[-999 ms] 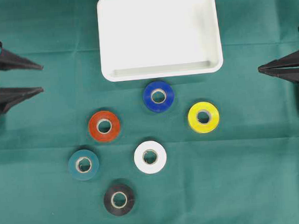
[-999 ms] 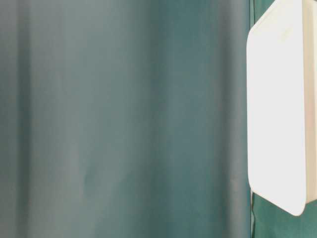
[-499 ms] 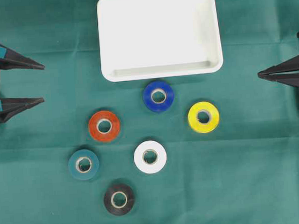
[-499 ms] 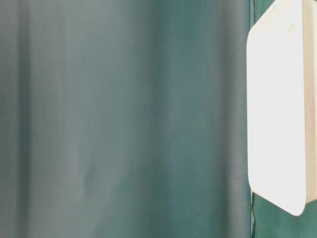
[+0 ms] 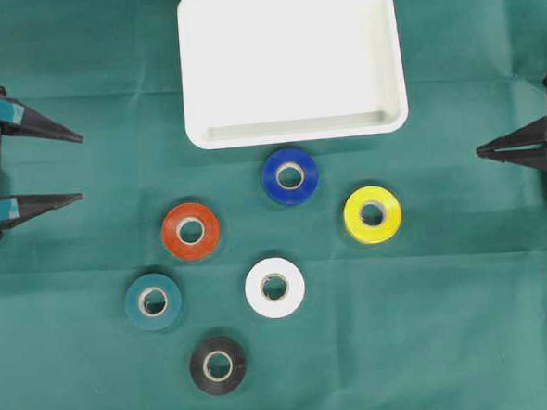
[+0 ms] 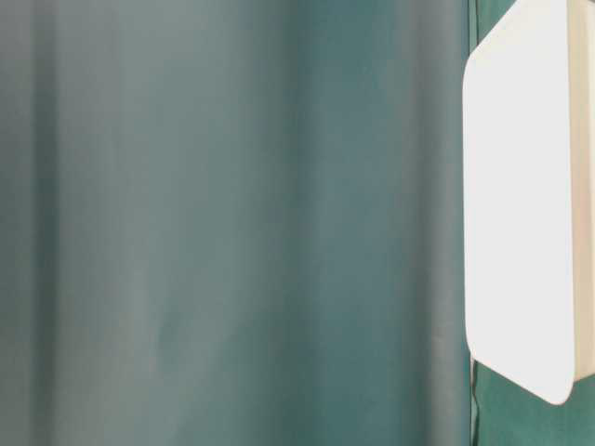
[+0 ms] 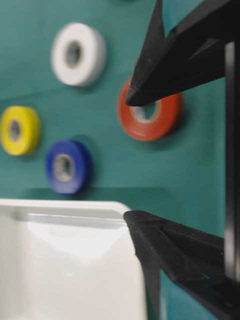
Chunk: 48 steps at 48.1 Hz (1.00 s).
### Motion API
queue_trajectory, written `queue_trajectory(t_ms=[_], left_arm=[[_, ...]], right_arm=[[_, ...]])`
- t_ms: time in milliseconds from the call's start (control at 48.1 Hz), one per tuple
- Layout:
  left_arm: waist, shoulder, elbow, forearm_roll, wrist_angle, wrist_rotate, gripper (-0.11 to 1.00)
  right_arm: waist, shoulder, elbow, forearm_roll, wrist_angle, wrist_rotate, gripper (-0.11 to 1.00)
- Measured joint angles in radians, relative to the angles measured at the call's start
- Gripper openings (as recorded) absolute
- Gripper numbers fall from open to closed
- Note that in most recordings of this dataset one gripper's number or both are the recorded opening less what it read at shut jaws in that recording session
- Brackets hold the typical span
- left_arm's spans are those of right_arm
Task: Put the tape into the white case with the left arm.
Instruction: 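Open the left gripper and move it toward the tape rolls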
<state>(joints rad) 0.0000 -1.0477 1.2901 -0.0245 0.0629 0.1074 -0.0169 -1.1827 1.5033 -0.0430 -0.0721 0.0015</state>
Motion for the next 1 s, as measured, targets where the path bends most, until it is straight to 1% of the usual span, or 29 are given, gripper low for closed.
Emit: queue_trajectory(t_ms=[62,333,666,874,999], left_arm=[[0.000,0.000,0.000,0.000,0.020,0.011,0.99],[0.002,0.002,0.000,0.000,0.075,0.014,0.98],[-0.002,0.017,-0.005,0.000,0.080,0.012,0.98],[-0.037,0.110,-0.049,0.000,0.080,0.021,0.98],[-0.040,0.161,-0.061,0.000,0.080,0.021,0.98]], right_arm=[[0.000,0.000,0.005,0.000,0.012,0.000,-0.09],[0.000,0.000,0.006,0.000,0.021,0.000,-0.09],[0.000,0.000,0.008,-0.003,0.021,0.000,-0.09],[0.000,0.000,0.006,-0.003,0.021,0.000,-0.09],[0.000,0.000,0.006,-0.003,0.020,0.000,-0.09]])
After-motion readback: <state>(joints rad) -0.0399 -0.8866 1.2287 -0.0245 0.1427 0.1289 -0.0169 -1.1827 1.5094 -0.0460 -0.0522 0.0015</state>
